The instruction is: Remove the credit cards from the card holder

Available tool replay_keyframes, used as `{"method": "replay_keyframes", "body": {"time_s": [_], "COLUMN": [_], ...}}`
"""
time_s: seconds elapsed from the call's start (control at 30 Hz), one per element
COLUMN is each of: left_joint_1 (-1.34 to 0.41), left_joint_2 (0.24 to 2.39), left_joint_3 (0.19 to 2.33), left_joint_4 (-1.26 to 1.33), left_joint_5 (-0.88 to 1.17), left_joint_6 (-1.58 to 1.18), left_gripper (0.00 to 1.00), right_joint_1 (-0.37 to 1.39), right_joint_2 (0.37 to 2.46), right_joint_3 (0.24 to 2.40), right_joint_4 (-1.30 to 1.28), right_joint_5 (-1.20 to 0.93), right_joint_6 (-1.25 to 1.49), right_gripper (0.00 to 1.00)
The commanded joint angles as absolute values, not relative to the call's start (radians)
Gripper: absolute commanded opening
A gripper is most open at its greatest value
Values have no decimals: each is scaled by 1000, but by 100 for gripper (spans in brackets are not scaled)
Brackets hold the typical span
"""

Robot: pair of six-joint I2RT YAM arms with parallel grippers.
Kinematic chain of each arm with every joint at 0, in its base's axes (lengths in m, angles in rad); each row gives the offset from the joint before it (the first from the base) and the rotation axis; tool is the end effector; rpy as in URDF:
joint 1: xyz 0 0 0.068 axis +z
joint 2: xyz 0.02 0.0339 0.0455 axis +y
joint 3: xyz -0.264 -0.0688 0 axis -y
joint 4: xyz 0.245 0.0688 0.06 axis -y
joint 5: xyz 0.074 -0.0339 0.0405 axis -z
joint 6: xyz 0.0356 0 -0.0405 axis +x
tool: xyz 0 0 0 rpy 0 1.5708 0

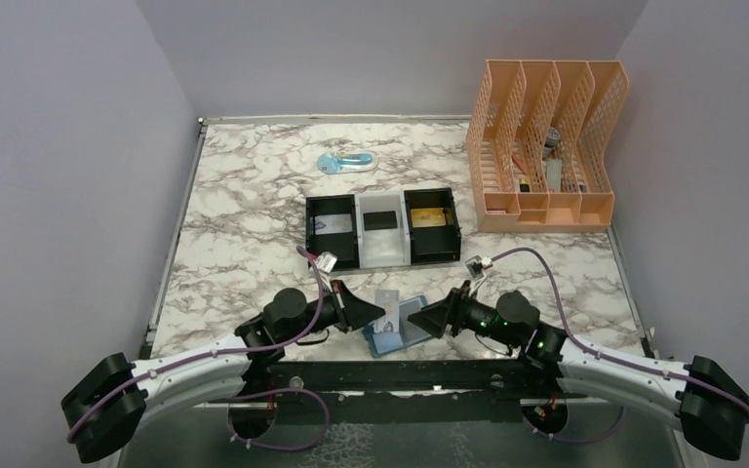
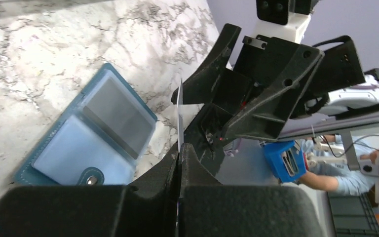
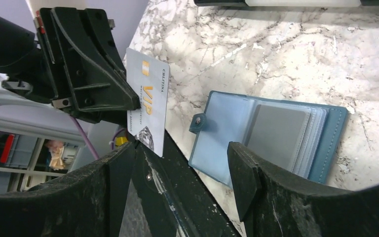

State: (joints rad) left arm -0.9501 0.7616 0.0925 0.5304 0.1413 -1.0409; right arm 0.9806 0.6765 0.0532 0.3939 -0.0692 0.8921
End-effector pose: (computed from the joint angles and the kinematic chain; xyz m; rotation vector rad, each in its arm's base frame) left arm 0.0928 -0.1384 0.1757 0.0320 1.9896 -1.5264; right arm 0.0841 0.1299 0.1596 -0.1456 2.0271 1.3398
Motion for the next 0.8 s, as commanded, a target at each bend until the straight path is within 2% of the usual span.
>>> {"method": "replay_keyframes", "body": {"time_s": [0.0,0.33,0.77], "left_joint_1": [-930,-927,-927], "left_joint_2": [742,739,718], "left_joint_3": [65,39,23], "left_joint_4": [646,689,706], "left_joint_5": [249,265,271], "left_joint_6": [-1042,-1077,-1094], "left_gripper": [0,0,0], "right_joint_1": [972,932,873], "right_joint_2": [622,822,1058], "right_joint_3": [48,41,85], "right_joint_4": [373,661,943], "right_joint_5": [-85,-306,-496], "right_joint_6": [861,873,931], "right_gripper": [70,70,58]}}
